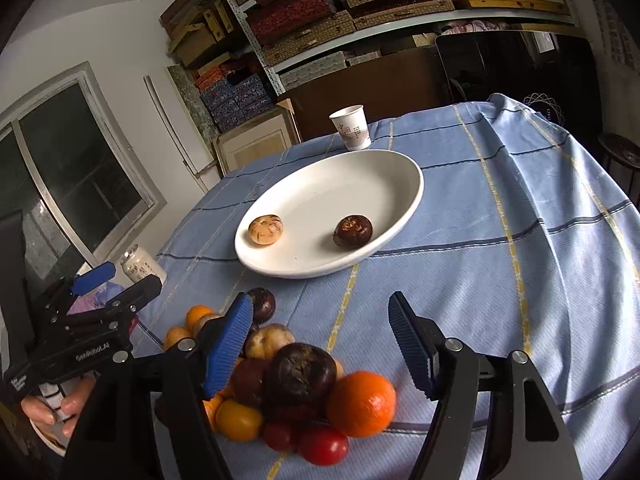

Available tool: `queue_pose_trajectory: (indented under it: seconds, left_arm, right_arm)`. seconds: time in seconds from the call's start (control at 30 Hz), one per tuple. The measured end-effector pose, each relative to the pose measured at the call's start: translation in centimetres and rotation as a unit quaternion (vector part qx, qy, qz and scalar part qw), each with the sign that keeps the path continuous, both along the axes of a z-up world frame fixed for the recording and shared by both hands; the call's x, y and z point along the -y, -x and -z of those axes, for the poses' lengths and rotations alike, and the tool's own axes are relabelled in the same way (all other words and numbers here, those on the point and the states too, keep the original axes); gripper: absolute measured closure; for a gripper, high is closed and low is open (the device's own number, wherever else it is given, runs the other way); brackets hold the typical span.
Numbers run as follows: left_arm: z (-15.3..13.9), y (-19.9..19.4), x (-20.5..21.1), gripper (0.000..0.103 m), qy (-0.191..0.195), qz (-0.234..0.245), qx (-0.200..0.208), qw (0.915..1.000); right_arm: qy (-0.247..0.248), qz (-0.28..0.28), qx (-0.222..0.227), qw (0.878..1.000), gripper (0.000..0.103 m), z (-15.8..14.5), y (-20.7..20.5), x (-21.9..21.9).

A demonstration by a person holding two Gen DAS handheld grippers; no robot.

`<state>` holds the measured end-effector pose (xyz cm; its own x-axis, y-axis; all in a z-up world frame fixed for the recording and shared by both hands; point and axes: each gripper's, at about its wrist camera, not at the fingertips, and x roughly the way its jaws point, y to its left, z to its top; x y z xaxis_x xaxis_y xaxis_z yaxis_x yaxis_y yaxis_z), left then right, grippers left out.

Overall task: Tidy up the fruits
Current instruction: 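Move both open tools back toward the fruit cluster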

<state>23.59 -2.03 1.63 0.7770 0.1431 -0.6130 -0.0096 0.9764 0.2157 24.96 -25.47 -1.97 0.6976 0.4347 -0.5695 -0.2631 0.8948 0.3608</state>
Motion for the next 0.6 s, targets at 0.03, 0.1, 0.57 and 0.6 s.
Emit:
queue_pose_trajectory:
  seconds: [0.03, 0.1, 0.57, 0.6]
  left_arm:
    - [0.3, 0.3, -0.8, 0.012, 0.018, 0.007, -0.001, 0.9998]
    - [1.1, 0.6, -2.3, 0.012, 0.043, 0.009, -0.011, 0.9990]
    - [5.0, 5.4, -7.0, 0.012, 0.145, 0.083, -0.069, 0.9835]
    - [5.2, 5.6, -6.6, 0.012, 0.139, 0.090, -0.071, 0.9835]
  right_arm:
    - [0.005, 0.000, 0.002, 1.000, 0.032, 0.0, 0.3, 0.0]
    - [0.021, -0.002, 0.005, 1.000, 0.032, 0.1, 1.0, 0.1]
    - [0.085, -0.083, -0.039, 0.992, 0.058, 2.0, 5.3, -0.8]
    - [0.085, -0.085, -0.051, 0.992, 0.060, 2.3, 5.1, -0.8]
